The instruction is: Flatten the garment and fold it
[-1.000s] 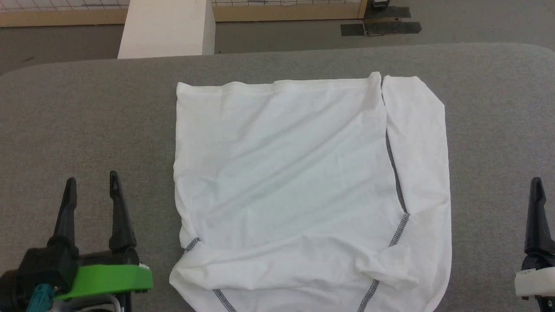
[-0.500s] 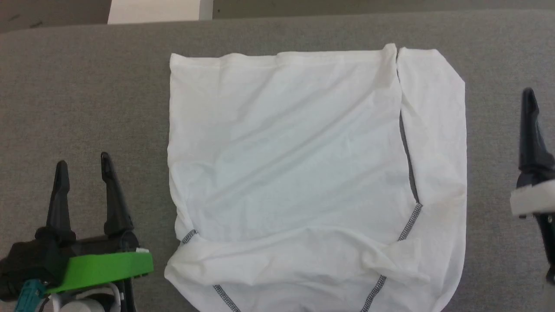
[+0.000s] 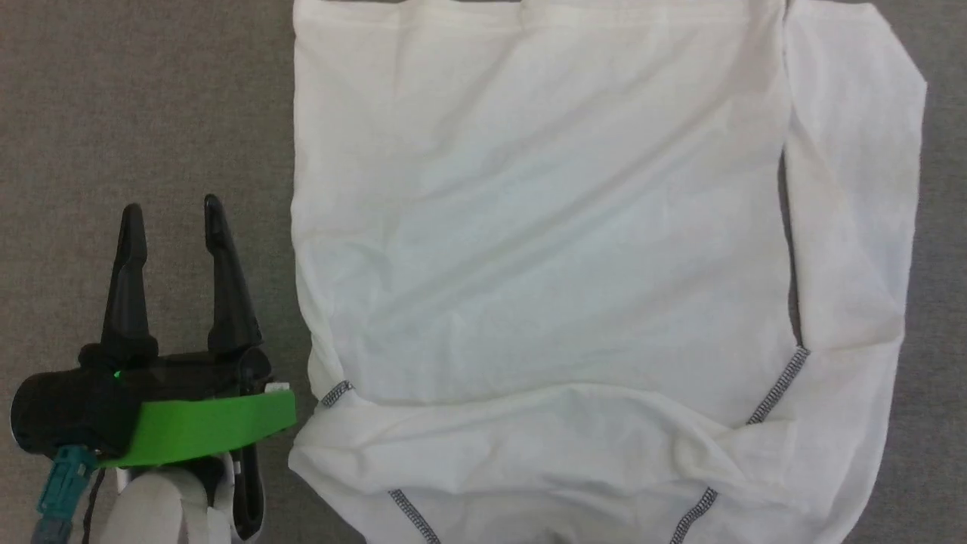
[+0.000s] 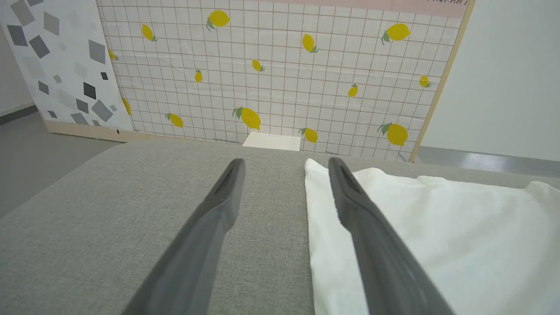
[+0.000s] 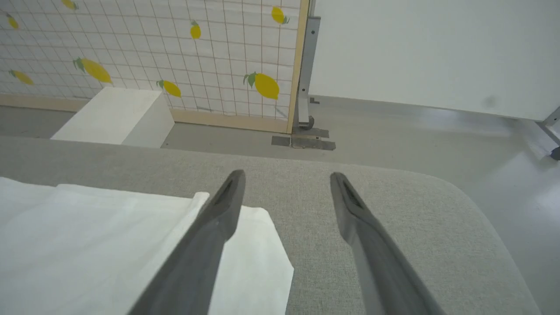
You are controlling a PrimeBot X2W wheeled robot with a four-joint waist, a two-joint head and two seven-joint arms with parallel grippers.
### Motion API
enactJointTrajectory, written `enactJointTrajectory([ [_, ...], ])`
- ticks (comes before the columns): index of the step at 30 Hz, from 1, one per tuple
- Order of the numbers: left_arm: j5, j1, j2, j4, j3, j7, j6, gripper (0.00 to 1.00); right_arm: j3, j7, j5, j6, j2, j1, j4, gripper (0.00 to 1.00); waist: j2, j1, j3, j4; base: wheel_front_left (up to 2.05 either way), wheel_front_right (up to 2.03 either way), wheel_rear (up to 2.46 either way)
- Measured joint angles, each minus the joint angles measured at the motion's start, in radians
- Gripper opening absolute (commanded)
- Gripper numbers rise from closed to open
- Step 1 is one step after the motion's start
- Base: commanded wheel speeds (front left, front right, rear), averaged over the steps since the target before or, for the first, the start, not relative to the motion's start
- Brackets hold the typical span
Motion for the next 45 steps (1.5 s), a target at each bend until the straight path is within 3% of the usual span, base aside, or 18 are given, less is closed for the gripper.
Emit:
enactJointTrajectory([
  [6,0.014,-0.026,-0.033,0.009,-0.013,0.0,-0.026,1.0,0.017,0.114,-0.049,0.0,-0.073,-0.058,0.09,1.0,0.0,0.0,0.066,0.052,0.0,0.0,0.0],
  [15,0.027,-0.04,-0.064,0.026,-0.001,0.0,-0.061,1.0,0.012,0.221,-0.053,0.0,-0.105,-0.064,0.177,1.0,0.0,0.0001,0.135,0.12,0.0,0.0,0.0],
  [16,0.032,-0.04,-0.066,0.029,0.001,0.0,-0.064,1.0,0.012,0.237,-0.053,0.0,-0.104,-0.063,0.184,0.91,0.0,0.0,0.14,0.124,0.0,0.0,0.0],
  [17,0.037,-0.04,-0.067,0.032,0.003,0.0,-0.067,1.0,0.008,0.244,-0.053,0.0,-0.103,-0.063,0.187,0.31,0.0,0.0,0.143,0.127,0.0,0.0,0.0],
  [18,0.044,-0.041,-0.07,0.036,0.004,0.0,-0.069,1.0,-0.001,0.244,-0.053,0.0,-0.1,-0.063,0.187,0.09,0.0,0.0,0.146,0.129,0.0,0.0,0.0],
  [19,0.048,-0.041,-0.073,0.04,0.006,0.0,-0.071,1.0,-0.007,0.241,-0.054,0.0,-0.093,-0.064,0.187,0.0,0.0,0.0,0.146,0.13,0.0,0.0,0.0],
  [25,0.058,-0.041,-0.074,0.051,0.027,0.0,-0.083,1.0,-0.051,0.168,-0.07,0.0,-0.069,-0.058,0.188,0.0,0.0,0.0,0.115,0.119,0.0,0.0,0.0],
  [31,0.059,-0.016,-0.063,0.066,0.051,0.0,-0.086,1.0,-0.184,0.079,-0.076,0.0,-0.076,0.0,0.175,0.0,0.0,0.0,0.035,0.086,0.0,0.0,0.0],
  [40,0.053,0.063,-0.044,0.044,0.077,0.019,-0.076,1.0,-0.429,0.042,-0.077,0.0,-0.119,0.159,0.135,0.0,0.0,-0.0001,-0.085,0.044,0.0,0.0,0.0],
  [45,0.048,0.094,-0.041,0.036,0.085,0.027,-0.065,1.0,-0.482,0.022,-0.066,0.0,-0.095,0.241,0.112,0.0,0.0,-0.0002,-0.145,0.027,0.0,0.0,0.0],
])
